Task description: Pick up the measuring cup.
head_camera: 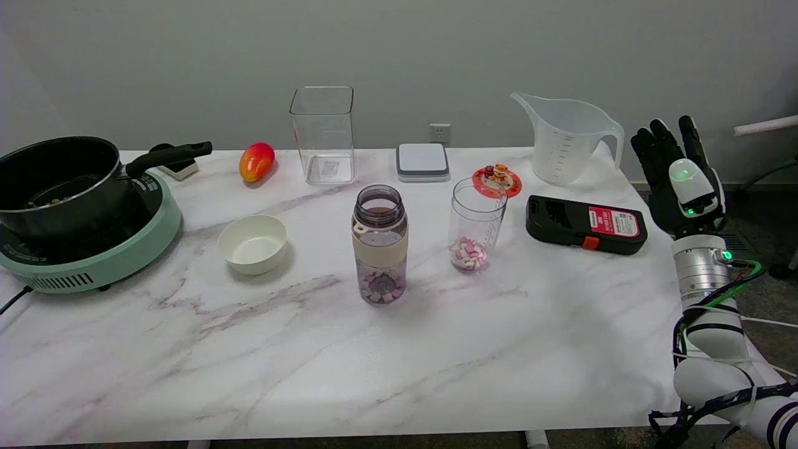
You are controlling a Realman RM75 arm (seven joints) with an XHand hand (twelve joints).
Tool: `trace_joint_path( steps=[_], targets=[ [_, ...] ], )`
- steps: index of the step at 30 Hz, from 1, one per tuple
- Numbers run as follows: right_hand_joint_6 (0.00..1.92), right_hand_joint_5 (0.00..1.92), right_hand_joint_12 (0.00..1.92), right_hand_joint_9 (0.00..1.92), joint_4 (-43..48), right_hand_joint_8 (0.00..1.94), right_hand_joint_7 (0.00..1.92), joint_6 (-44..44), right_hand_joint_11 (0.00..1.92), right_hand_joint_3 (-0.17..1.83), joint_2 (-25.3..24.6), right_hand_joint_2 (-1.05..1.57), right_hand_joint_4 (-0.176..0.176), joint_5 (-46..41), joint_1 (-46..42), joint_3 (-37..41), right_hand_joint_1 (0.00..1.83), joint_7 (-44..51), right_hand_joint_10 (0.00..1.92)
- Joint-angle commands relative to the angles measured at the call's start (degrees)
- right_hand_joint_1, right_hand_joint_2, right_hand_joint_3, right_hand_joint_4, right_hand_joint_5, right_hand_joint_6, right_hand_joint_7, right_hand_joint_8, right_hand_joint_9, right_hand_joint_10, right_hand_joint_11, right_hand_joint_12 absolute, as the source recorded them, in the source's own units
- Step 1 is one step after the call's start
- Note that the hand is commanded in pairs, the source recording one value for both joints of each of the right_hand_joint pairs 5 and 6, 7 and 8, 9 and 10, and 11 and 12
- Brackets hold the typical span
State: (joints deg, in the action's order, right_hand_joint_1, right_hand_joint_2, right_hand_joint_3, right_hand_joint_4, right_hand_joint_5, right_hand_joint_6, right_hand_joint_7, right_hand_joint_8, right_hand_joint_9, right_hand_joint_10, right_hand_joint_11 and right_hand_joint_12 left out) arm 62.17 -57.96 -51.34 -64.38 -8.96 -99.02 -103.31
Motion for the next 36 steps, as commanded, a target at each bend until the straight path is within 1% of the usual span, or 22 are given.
trace_joint_path(
  steps=[1, 5, 10, 14, 16, 21, 27, 30, 34, 36],
  targets=[
    [0.07, 0.07, 0.35, 0.46, -3.0, 0.41, 0.41, 1.1, 0.35, 1.19, 0.1, -0.3, 0.0, 2.8, 0.5, -0.3, 1.13, -6.6, 0.46],
    [0.08, 0.08, 0.35, 0.46, -2.3, 0.42, 0.42, 1.9, 0.35, 1.18, 0.4, -0.28, 0.0, 3.2, 1.7, -0.4, 1.12, -6.1, 0.46],
    [0.09, 0.09, 0.38, 0.49, -1.2, 0.44, 0.44, 1.1, 0.38, 1.14, 0.5, -0.24, 0.0, 6.0, 1.9, 0.0, 1.12, -6.6, 0.49],
    [0.09, 0.09, 0.39, 0.49, -2.5, 0.44, 0.44, 1.5, 0.39, 1.08, 0.5, -0.22, 0.0, 11.2, 1.8, -1.0, 1.14, -6.1, 0.49],
    [0.09, 0.09, 0.43, 0.52, -2.7, 0.45, 0.45, 2.0, 0.43, 1.06, 0.5, -0.21, 0.0, 14.3, 1.9, -1.1, 1.15, -6.1, 0.52],
    [0.09, 0.09, 0.47, 0.54, -0.2, 0.46, 0.46, 5.3, 0.47, 1.09, 0.4, -0.21, 0.0, 19.6, 2.0, -1.3, 1.15, -6.6, 0.54],
    [0.09, 0.09, 0.48, 0.54, 2.4, 0.46, 0.46, 5.6, 0.48, 1.11, -2.2, -0.2, 0.0, 23.9, 2.0, -1.5, 1.16, -6.1, 0.54],
    [0.11, 0.11, 0.52, 0.57, 4.2, 0.48, 0.48, 6.3, 0.52, 1.1, -3.3, -0.15, 0.0, 25.0, 1.9, -2.3, 1.15, -6.1, 0.57],
    [0.11, 0.11, 0.55, 0.57, 5.8, 0.48, 0.48, 9.4, 0.55, 1.09, -4.7, -0.12, 0.0, 26.1, 2.0, -3.6, 1.15, -5.9, 0.57],
    [0.1, 0.1, 0.57, 0.58, 6.4, 0.48, 0.48, 12.1, 0.57, 1.08, -5.5, -0.1, 0.0, 27.3, 2.3, -3.4, 1.15, -4.2, 0.58]
  ],
)
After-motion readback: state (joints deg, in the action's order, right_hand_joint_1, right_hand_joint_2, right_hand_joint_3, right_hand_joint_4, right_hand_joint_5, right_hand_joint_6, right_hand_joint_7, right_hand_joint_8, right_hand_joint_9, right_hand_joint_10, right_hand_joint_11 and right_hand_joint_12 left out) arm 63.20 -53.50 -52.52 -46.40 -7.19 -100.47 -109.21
